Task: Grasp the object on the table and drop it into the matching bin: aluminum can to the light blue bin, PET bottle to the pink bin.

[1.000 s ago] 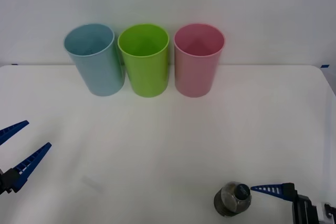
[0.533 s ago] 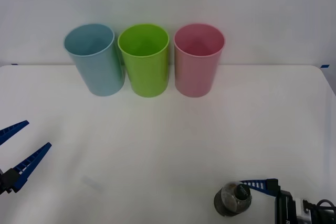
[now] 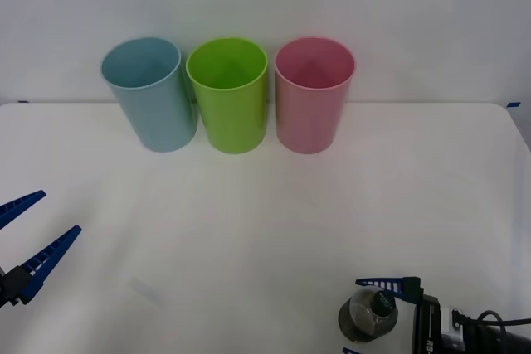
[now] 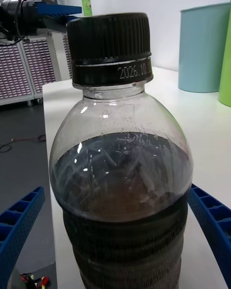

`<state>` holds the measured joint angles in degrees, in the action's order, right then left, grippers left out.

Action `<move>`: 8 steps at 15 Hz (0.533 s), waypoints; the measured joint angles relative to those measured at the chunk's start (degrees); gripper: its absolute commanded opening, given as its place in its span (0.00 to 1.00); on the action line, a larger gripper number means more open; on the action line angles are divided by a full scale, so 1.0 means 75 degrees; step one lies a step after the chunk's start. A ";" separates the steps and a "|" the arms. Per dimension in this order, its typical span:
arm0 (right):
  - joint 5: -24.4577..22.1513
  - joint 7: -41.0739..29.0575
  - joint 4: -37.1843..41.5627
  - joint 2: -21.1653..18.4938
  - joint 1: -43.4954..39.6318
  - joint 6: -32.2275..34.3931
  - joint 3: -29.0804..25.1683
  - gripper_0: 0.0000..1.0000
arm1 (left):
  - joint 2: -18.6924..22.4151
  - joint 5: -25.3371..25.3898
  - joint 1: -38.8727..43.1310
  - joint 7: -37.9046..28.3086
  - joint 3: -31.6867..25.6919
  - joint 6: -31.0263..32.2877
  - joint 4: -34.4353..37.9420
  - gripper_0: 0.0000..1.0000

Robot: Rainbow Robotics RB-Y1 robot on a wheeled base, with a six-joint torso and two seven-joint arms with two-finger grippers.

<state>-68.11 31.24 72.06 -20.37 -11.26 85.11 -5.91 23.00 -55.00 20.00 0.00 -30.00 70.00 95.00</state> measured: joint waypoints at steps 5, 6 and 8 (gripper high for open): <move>0.0000 0.0050 0.0001 0.0047 0.0031 -0.0050 0.0050 0.59 | 0.0000 0.0000 0.0000 0.0000 0.0000 0.0000 0.0000 1.00; 0.0000 0.0067 0.0001 0.0048 0.0040 -0.0051 0.0050 0.05 | 0.0000 0.0000 0.0000 0.0000 0.0000 0.0000 0.0000 1.00; 0.0007 0.0081 0.0001 0.0050 0.0052 -0.0061 0.0050 0.00 | 0.0000 0.0000 0.0000 0.0000 0.0000 0.0000 0.0000 1.00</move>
<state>-68.07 31.85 72.06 -20.00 -10.87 84.65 -5.54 23.00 -55.00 20.00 0.00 -30.00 70.00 95.00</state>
